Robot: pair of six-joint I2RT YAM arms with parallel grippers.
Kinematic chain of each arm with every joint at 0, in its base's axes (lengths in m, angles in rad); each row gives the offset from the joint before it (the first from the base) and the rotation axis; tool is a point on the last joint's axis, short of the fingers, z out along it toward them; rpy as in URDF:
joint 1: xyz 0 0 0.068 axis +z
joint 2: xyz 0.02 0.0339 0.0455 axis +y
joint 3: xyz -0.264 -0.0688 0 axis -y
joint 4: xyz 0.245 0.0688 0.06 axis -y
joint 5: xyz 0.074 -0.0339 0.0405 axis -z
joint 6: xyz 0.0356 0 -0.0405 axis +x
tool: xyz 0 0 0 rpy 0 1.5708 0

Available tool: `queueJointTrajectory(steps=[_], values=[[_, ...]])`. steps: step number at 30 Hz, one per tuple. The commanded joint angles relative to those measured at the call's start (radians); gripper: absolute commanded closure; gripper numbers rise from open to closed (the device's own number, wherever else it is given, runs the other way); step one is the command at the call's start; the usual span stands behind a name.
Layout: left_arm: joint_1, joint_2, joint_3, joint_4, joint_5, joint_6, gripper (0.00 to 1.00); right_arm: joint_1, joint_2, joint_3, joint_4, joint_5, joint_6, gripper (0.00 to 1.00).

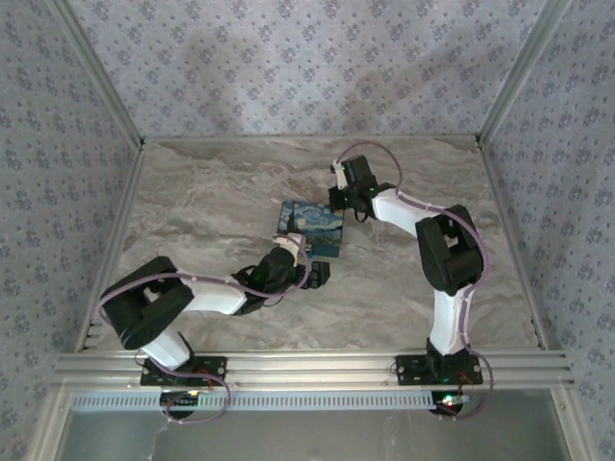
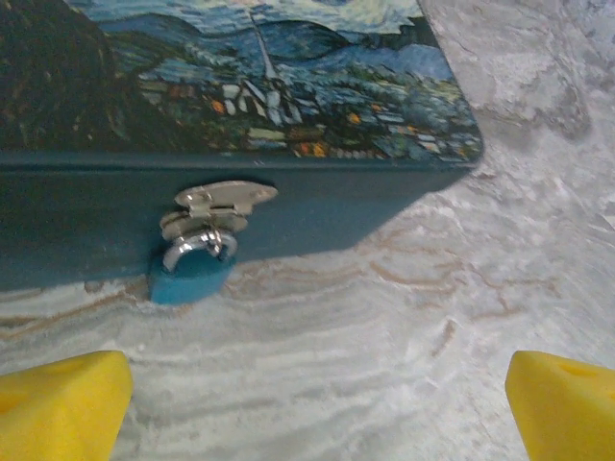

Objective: Unlock a padlock with a key

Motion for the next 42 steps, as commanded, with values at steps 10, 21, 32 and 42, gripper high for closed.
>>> queueJointTrajectory(steps=[10,21,32,42], values=[[-0.036,0.213,0.076,0.22,-0.118,0.102,0.0,0.015,0.04,-0.015,0.001,-0.007,-0.026,1.0],[-0.027,0.23,0.128,0.259,0.043,0.212,0.07,0.031,0.052,-0.072,0.032,-0.029,-0.018,1.0],[0.052,0.232,0.107,0.402,0.277,0.123,0.21,0.032,0.032,-0.101,0.042,-0.038,-0.013,1.0],[0.095,0.246,0.057,0.547,0.333,0.023,0.23,0.035,0.02,-0.118,0.051,-0.043,-0.008,1.0]])
